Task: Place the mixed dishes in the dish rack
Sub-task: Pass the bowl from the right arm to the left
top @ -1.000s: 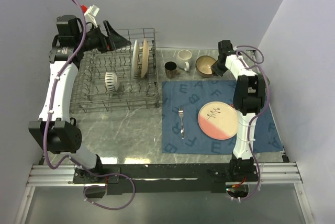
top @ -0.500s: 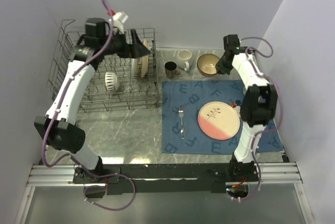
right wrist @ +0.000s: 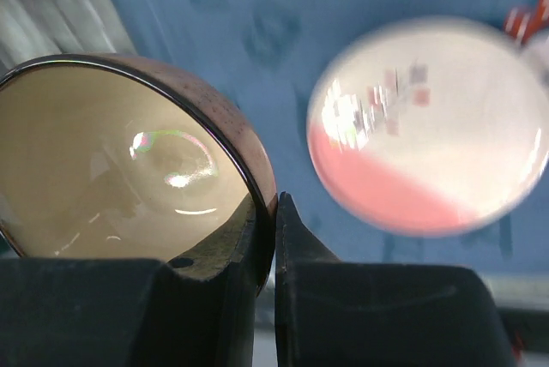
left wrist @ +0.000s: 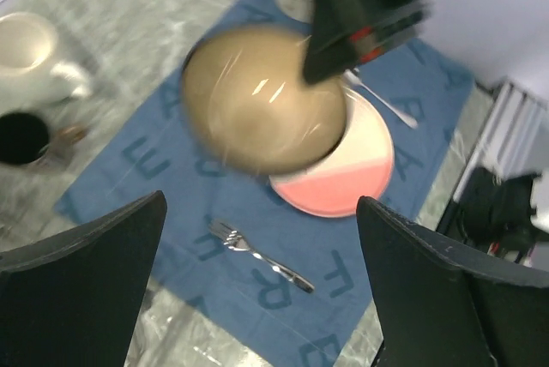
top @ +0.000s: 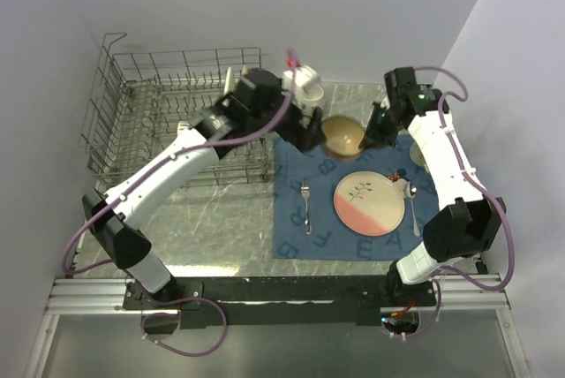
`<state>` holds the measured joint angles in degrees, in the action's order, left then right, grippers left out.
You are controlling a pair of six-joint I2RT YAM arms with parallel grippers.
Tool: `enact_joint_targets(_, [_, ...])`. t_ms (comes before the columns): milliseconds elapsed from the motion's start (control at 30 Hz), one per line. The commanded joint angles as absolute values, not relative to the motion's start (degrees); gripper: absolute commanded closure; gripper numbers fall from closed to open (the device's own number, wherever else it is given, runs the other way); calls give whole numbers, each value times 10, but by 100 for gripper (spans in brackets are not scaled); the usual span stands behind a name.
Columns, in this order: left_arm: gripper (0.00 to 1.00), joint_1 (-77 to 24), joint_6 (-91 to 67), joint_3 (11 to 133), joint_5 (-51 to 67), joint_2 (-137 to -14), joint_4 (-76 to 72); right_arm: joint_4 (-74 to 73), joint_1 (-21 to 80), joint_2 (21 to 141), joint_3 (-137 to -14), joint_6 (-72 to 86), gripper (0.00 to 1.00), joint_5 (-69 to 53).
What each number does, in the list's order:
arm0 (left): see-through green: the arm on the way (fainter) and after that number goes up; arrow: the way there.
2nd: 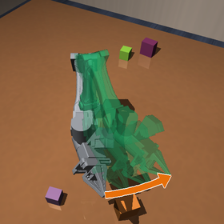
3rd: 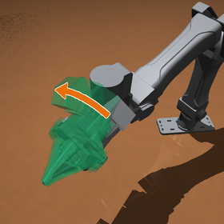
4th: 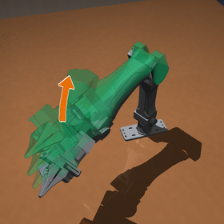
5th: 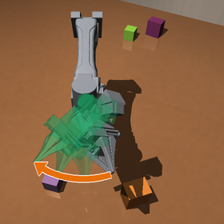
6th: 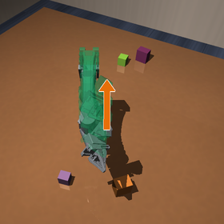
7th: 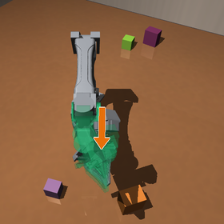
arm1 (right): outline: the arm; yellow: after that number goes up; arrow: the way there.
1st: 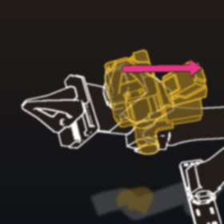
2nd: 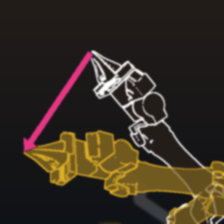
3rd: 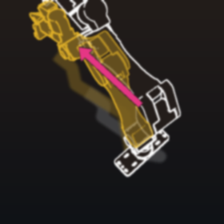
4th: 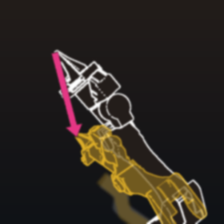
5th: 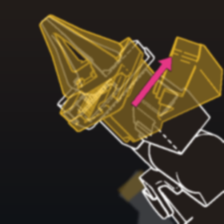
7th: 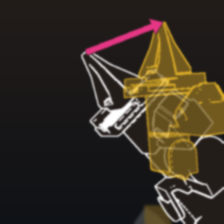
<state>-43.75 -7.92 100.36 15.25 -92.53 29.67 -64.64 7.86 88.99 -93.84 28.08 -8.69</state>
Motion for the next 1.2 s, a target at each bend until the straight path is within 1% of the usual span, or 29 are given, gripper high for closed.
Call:
enact_joint_targets(0, [1, -499, 12, 1012, 90, -933, 282, -686, 106, 847, -904, 247, 100, -158])
enact_joint_targets(100, [1, -533, 24, 1005, 126, -953, 302, -689, 112, 840, -884, 246, 100, -163])
enact_joint_targets(133, [3, -551, 26, 1004, 132, -960, 313, -694, 113, 841, -887, 246, 100, -164])
enact_joint_targets(167, [5, -560, 30, 1003, 136, -967, 329, -697, 116, 843, -889, 245, 100, -166])
enact_joint_targets(233, [13, -585, 41, 999, 112, -987, 344, -706, 117, 849, -902, 243, 100, -173])
enact_joint_targets(267, [14, -591, 43, 989, 95, -992, 342, -709, 120, 855, -907, 239, 100, -173])
enact_joint_targets(367, [15, -595, 51, 967, 63, -999, 327, -711, 124, 860, -914, 233, 100, -172])
enact_joint_targets(467, [15, -595, 56, 977, 67, -1010, 323, -713, 127, 865, -916, 231, 100, -178])
enact_joint_targets(600, [21, -595, 66, 988, 67, -1037, 328, -712, 128, 867, -918, 228, 100, -183])
enact_joint_targets(700, [23, -595, 69, 996, 48, -1048, 330, -711, 129, 868, -918, 225, 100, -188])
enact_joint_targets(767, [26, -595, 73, 1005, 46, -1052, 333, -710, 130, 870, -917, 224, 100, -196])
enact_joint_targets(800, [36, -595, 74, 1007, 47, -1056, 334, -709, 130, 869, -916, 224, 100, -198])
enact_joint_targets(867, [47, -597, 75, 1014, 51, -1060, 344, -710, 130, 870, -914, 222, 100, -199])
enact_joint_targets(900, [59, -597, 74, 1016, 52, -1064, 347, -710, 130, 870, -913, 221, 100, -199])
enact_joint_targets(967, [74, -599, 71, 1014, 48, -1064, 350, -708, 130, 869, -907, 219, 100, -199])
enact_joint_targets(1000, [84, -599, 71, 1014, 46, -1064, 351, -708, 130, 867, -903, 218, 100, -199])
enact_joint_targets(1067, [96, -602, 69, 1011, 41, -1063, 352, -701, 130, 865, -889, 219, 100, -198])
enact_joint_targets(1100, [99, -602, 69, 1009, 41, -1063, 351, -699, 130, 862, -882, 221, 100, -200])
enact_joint_targets(1167, [99, -603, 65, 1004, 42, -1062, 347, -687, 131, 856, -870, 226, 100, -205])
